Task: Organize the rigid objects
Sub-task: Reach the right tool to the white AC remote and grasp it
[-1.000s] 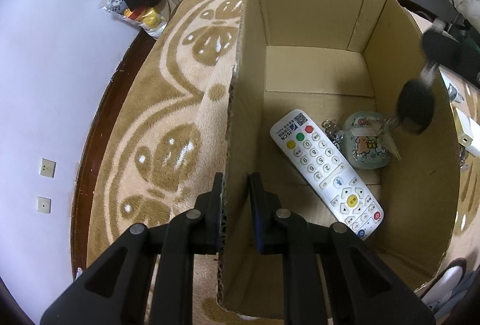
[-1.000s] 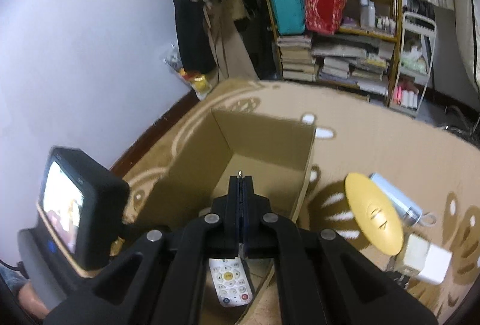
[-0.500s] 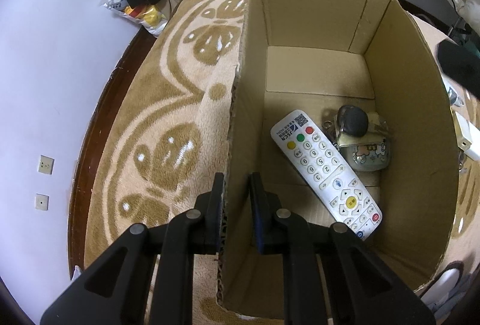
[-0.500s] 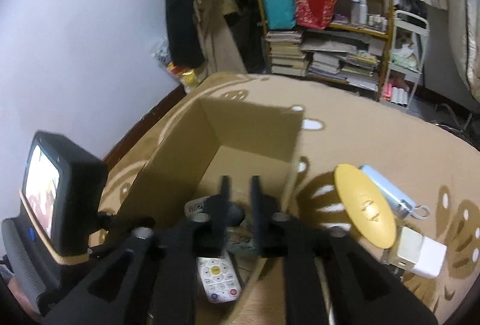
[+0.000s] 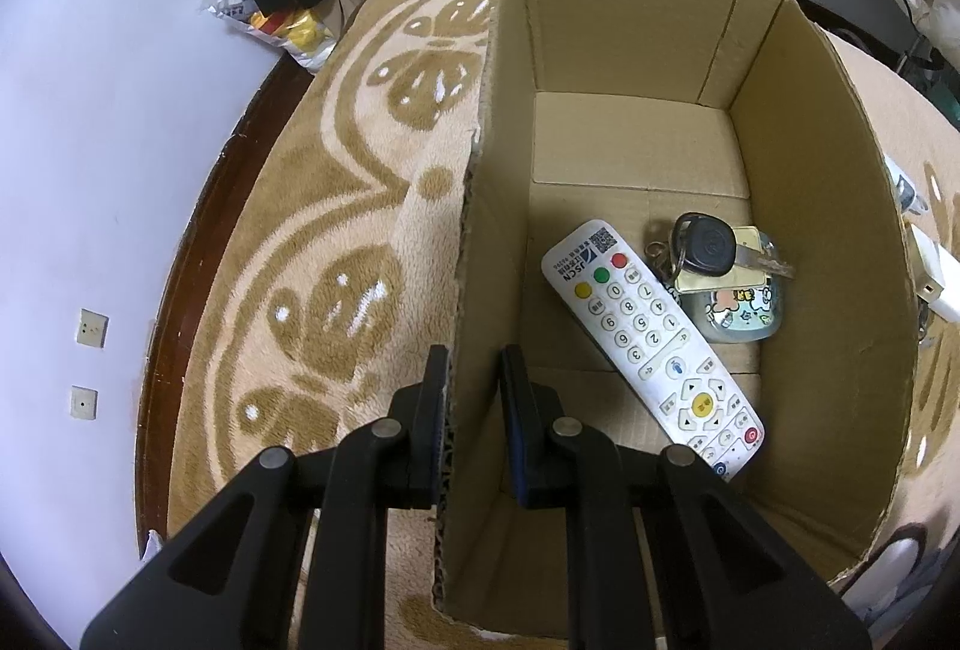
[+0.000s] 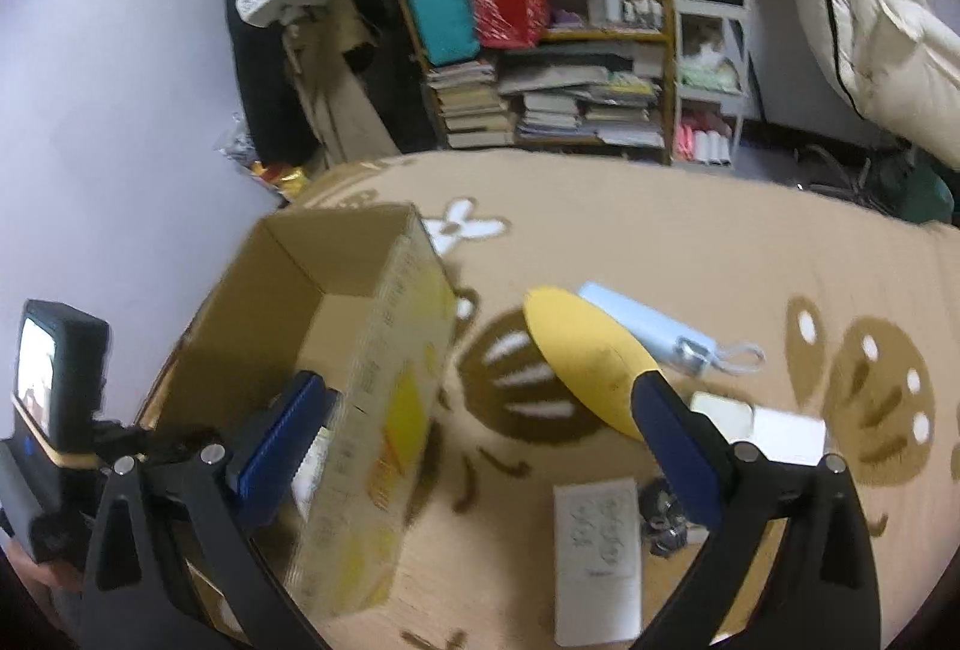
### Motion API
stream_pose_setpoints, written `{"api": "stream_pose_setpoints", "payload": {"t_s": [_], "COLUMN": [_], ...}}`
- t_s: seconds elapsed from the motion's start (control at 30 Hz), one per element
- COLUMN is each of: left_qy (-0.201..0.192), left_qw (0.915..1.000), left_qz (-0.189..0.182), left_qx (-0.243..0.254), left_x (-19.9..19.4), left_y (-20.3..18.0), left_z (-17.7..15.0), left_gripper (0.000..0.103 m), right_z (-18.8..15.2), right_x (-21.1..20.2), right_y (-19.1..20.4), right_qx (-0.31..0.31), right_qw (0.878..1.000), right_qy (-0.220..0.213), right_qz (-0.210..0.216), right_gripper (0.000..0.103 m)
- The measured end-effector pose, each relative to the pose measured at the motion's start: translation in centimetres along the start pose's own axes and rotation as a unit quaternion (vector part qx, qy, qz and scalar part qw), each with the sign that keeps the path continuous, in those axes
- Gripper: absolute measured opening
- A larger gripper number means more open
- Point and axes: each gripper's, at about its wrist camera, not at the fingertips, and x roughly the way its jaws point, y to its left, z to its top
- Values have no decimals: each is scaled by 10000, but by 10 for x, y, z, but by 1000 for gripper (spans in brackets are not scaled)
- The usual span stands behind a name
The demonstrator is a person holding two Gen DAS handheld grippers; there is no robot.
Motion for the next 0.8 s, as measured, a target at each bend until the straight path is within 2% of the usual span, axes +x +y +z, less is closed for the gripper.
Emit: {"api": "stream_pose_setpoints", "payload": {"t_s": [0.2, 0.73, 0.8], "left_qy": [2, 6, 7], "left_qw": [10000, 10000, 10000], "left_qz": [9, 18, 18], "left_qx": [10, 26, 27], "left_x": [-1, -1, -1], "left_y": [0, 2, 2], "left_z": [1, 2, 2], "left_gripper": [16, 16, 16], "right_z": [-18, -56, -60], "right_x": [10, 56, 60], "right_y": [-19, -43, -44], "right_qx": [207, 245, 245], "right_qw": [9994, 9944, 9932], "right_qy": [245, 988, 1095], "right_qz": [-113, -287, -306], "right_gripper": [103, 103, 97]}}
